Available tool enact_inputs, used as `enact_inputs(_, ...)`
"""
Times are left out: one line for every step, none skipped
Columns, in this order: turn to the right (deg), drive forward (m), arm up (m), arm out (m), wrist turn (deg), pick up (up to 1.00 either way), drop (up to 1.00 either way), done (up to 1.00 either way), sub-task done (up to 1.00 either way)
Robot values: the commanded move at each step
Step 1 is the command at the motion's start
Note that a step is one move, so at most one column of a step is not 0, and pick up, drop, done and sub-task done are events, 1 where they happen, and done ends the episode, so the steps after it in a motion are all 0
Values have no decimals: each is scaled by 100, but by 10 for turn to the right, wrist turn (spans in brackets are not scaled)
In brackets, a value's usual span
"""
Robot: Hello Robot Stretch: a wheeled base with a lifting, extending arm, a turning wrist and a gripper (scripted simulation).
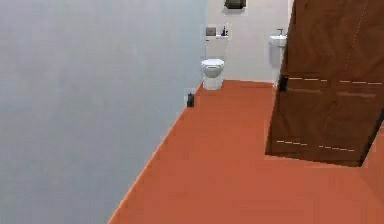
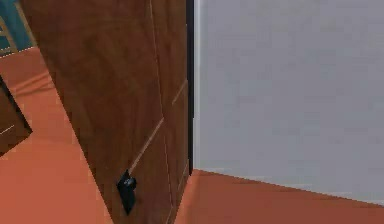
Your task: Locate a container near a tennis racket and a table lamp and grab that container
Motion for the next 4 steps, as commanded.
enact_inputs(120, 0, 0, 0, 0, 0, 0, 0, 0)
enact_inputs(0, 50, 0, 0, 0, 0, 0, 0, 0)
enact_inputs(180, 0, 0, 0, 0, 0, 0, 0, 0)
enact_inputs(0, 35, 0, 0, 0, 0, 0, 0, 0)
